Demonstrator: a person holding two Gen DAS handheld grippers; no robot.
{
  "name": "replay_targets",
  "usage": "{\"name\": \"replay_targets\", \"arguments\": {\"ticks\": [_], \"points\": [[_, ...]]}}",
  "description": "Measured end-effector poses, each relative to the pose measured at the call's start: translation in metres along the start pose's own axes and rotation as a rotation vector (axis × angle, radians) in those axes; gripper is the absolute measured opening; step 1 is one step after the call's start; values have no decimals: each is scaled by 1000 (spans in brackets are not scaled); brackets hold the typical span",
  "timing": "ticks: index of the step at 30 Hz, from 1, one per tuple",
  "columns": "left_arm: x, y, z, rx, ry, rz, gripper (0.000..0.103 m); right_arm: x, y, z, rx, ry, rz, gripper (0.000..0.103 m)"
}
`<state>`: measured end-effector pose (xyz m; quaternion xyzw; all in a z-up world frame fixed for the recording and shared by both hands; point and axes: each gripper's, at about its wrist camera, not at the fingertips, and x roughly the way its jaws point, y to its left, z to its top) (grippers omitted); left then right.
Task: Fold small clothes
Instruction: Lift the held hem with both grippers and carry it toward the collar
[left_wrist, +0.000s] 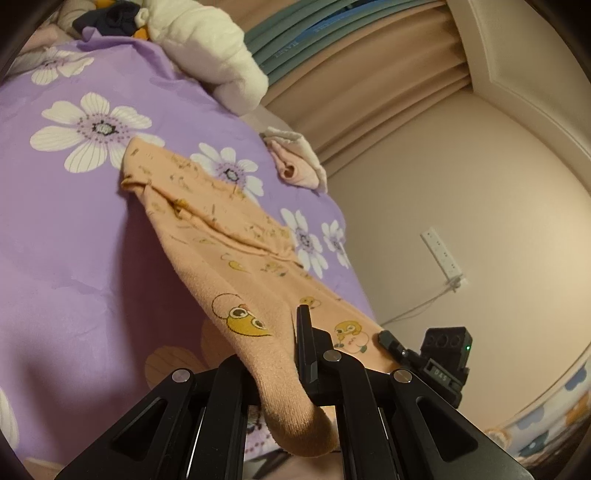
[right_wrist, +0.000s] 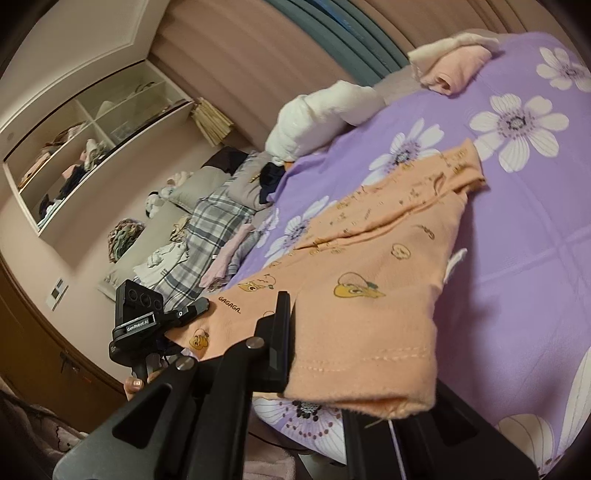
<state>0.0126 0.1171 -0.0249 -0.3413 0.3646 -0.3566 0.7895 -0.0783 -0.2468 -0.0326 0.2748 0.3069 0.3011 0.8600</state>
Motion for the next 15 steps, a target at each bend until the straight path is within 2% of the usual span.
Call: {"name": "replay_targets", "arguments": {"ticks": [15], "points": [[-14,-17,3,35,-27,-32,1,-13,25,8,-100,-18,44,7]]}}
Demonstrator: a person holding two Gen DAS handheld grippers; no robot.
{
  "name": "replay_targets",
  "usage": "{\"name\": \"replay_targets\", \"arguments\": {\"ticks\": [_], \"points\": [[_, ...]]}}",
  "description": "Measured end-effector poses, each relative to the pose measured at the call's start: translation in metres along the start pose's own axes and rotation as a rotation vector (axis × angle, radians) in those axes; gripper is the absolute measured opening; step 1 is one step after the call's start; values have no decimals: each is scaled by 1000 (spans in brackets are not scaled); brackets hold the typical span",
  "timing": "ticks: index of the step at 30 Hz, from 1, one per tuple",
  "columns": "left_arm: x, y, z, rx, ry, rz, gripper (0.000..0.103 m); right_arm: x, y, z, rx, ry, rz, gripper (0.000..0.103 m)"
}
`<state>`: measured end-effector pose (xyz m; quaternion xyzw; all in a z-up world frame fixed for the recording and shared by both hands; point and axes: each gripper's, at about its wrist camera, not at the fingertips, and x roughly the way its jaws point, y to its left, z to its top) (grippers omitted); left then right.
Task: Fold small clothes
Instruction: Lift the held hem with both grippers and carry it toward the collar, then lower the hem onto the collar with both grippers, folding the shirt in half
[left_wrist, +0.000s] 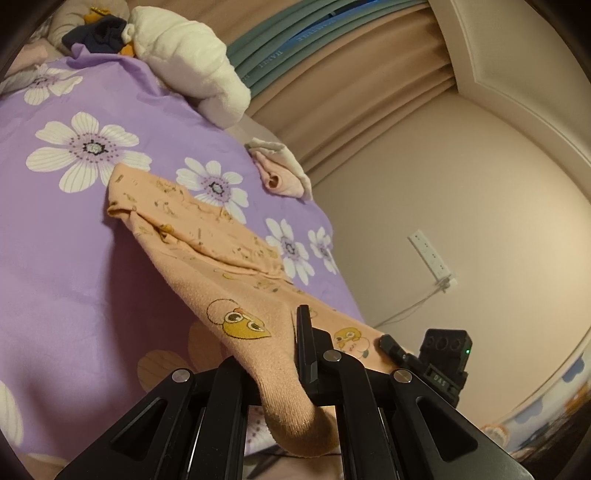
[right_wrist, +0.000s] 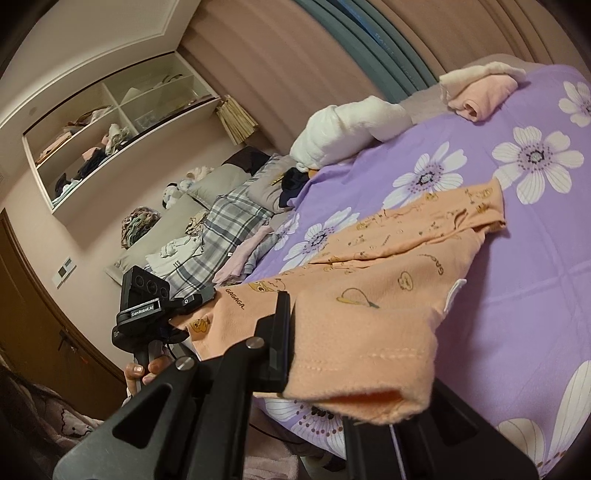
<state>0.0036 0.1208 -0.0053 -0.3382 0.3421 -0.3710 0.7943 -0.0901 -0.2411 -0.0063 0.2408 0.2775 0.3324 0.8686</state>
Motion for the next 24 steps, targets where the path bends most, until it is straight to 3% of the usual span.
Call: {"name": "replay_targets", "arguments": {"ticks": [7,24], "points": [[-1,1,3,0,-3,-3,1,0,3,5,-32,-7,17,7],[6,14,8,-52,23,1,1,3,-14,3,58,-7,30,7]]}}
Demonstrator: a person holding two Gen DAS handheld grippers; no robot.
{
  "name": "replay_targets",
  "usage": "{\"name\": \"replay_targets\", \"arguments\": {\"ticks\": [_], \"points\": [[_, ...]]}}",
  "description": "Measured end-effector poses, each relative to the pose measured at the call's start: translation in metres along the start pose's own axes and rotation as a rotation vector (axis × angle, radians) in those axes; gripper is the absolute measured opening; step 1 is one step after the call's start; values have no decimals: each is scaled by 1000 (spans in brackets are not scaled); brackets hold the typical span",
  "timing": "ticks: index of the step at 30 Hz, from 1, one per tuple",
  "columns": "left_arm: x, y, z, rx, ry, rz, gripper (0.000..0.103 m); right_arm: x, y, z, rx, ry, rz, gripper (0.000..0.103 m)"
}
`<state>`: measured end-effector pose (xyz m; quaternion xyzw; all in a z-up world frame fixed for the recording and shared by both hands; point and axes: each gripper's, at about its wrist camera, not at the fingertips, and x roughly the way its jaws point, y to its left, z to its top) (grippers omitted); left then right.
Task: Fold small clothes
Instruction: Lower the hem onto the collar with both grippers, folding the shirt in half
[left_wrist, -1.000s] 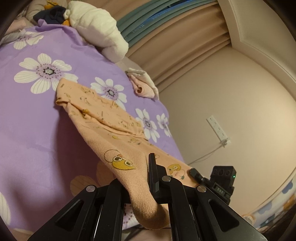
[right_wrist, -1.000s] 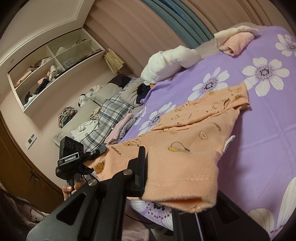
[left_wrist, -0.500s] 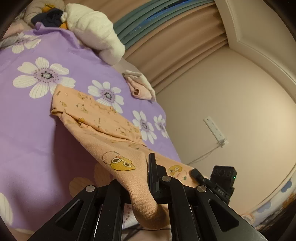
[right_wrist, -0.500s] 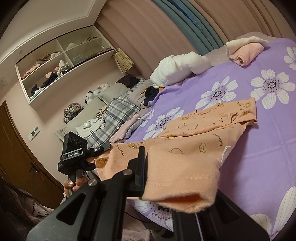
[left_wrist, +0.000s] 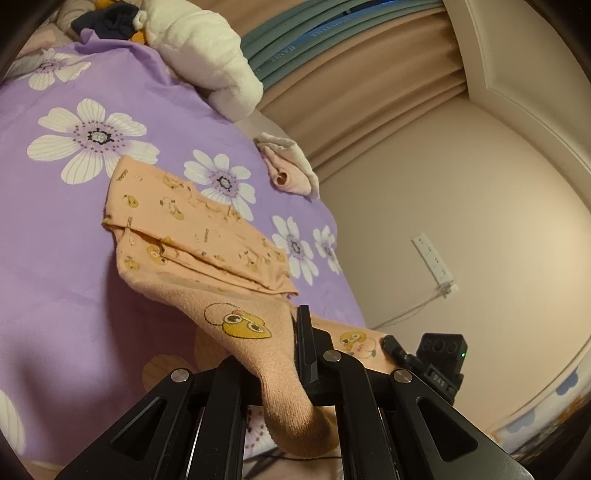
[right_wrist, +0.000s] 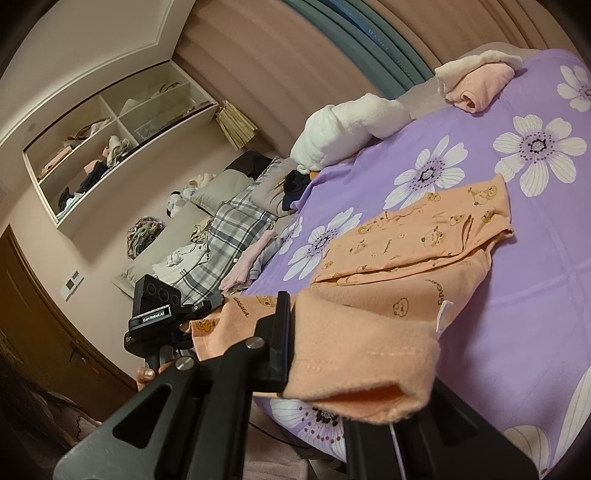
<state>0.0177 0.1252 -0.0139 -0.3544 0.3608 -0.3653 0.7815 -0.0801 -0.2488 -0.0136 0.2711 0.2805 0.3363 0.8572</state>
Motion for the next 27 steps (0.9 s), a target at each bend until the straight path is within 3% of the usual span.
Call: {"name": "replay_targets", "arguments": {"ticks": [27], "points": [[6,6,13,-23,10,10,1,2,-15,12,68,-35,-46,7]]}}
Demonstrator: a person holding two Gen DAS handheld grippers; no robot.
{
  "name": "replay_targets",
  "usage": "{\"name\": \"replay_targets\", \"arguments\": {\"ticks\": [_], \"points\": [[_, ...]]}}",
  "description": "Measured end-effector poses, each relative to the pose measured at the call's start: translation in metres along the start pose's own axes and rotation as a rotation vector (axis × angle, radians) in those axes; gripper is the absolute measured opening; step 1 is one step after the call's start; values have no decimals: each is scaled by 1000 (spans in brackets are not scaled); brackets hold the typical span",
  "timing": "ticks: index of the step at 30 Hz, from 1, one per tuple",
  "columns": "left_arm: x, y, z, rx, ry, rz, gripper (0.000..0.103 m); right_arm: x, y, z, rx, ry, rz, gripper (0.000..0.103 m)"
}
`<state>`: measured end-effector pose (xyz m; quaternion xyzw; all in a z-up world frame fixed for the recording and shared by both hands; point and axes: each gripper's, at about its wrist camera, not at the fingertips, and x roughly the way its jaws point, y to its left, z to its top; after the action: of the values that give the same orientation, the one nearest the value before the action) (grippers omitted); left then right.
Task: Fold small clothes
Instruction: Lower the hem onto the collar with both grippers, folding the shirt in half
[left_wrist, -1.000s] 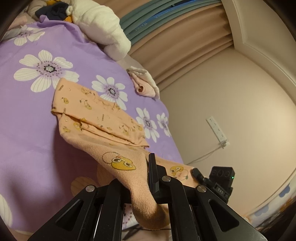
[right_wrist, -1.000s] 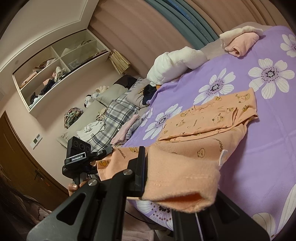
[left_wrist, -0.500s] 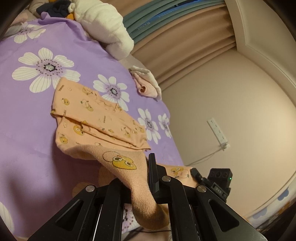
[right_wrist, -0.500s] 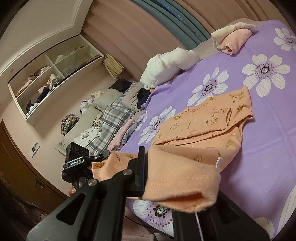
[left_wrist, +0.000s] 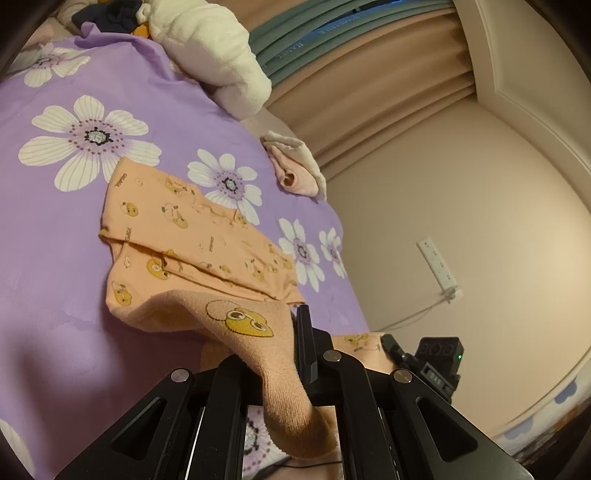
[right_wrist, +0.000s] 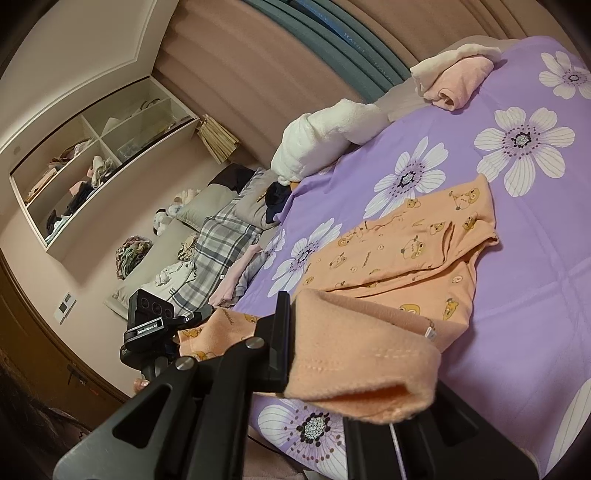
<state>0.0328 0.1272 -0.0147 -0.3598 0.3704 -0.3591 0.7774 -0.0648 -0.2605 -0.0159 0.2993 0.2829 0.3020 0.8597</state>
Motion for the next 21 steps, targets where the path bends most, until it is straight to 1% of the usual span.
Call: {"name": "replay_targets", "arguments": {"ticks": [13,21], "points": [[2,4,7,-8,8,9,1,12,-10,13,11,-11,-15,7],[12,14,16,-28,20,27,1,24,-22,20,34,-15,-29,7]]}}
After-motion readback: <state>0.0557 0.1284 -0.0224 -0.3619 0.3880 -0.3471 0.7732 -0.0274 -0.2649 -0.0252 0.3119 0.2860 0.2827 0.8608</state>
